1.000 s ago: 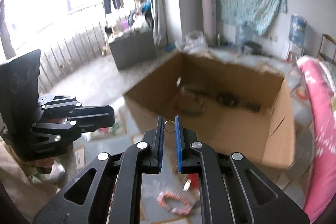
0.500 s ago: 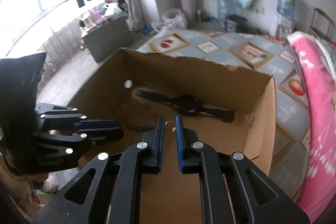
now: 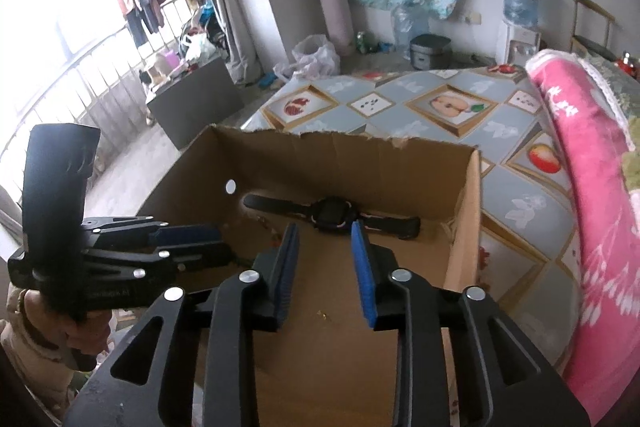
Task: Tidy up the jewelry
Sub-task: 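Withdraw the right tool from the box toward the pink bracelet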
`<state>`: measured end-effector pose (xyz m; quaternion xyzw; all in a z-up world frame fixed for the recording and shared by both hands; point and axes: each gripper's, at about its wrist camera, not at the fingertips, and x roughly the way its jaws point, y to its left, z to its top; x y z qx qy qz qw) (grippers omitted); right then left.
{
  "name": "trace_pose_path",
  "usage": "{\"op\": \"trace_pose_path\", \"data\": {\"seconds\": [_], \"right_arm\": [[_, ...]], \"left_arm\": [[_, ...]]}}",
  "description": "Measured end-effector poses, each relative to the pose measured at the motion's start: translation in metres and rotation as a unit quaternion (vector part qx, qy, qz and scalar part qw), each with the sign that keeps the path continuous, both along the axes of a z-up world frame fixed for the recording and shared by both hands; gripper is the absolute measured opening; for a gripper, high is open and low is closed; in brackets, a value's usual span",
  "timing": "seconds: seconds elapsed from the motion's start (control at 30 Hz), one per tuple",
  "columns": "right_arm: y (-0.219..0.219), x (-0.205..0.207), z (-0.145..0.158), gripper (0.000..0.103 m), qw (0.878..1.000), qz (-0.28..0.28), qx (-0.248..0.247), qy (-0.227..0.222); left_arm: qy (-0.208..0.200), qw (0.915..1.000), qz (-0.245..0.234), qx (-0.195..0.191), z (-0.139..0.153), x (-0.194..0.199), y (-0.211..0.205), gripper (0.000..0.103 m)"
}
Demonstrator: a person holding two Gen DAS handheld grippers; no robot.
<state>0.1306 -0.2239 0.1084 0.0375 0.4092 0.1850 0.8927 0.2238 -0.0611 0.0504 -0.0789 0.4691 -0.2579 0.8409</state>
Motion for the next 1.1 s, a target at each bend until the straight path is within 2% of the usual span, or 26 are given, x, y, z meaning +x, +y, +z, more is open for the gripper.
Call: {"op": "trace_pose_path", "data": {"seconds": [0.27, 0.4, 0.53, 0.67, 0.77, 0.9, 1.0, 1.1], "right_arm": [[-0.016, -0.044, 0.031, 0.036, 0.999, -0.014, 0.023, -0.043], [-0.02, -0.076, 0.043, 0.039, 0.997, -0.004, 0.034, -0.065], [-0.02, -0.108, 0.04, 0.04, 0.997, 0.005, 0.044, -0.066], [-0.015, -0.128, 0.023, 0.04, 0.998, 0.01, 0.052, -0.044], [-0.005, -0.137, 0.0, 0.04, 0.998, 0.015, 0.058, -0.014], [0.012, -0.136, -0.043, 0.04, 0.997, 0.011, 0.052, 0.047], [0.02, -0.135, -0.066, 0.037, 0.996, 0.007, 0.04, 0.079], [0.022, -0.132, -0.088, 0.033, 0.994, -0.009, 0.012, 0.107]], "left_arm": [[-0.071, 0.9972, 0.016, -0.018, 0.043, -0.038, 0.03, 0.036], [-0.123, 0.9923, 0.012, -0.012, 0.064, -0.08, 0.053, 0.039], [-0.144, 0.9895, 0.005, -0.001, 0.064, -0.123, 0.072, 0.04], [-0.136, 0.9907, -0.006, 0.002, 0.047, -0.156, 0.082, 0.04], [-0.12, 0.9926, -0.018, 0.011, 0.022, -0.17, 0.076, 0.04], [-0.094, 0.9942, -0.025, 0.047, -0.022, -0.172, 0.059, 0.04], [-0.079, 0.9947, -0.042, 0.051, -0.047, -0.171, 0.046, 0.04], [-0.083, 0.992, -0.057, 0.076, -0.064, -0.172, 0.03, 0.04]]}}
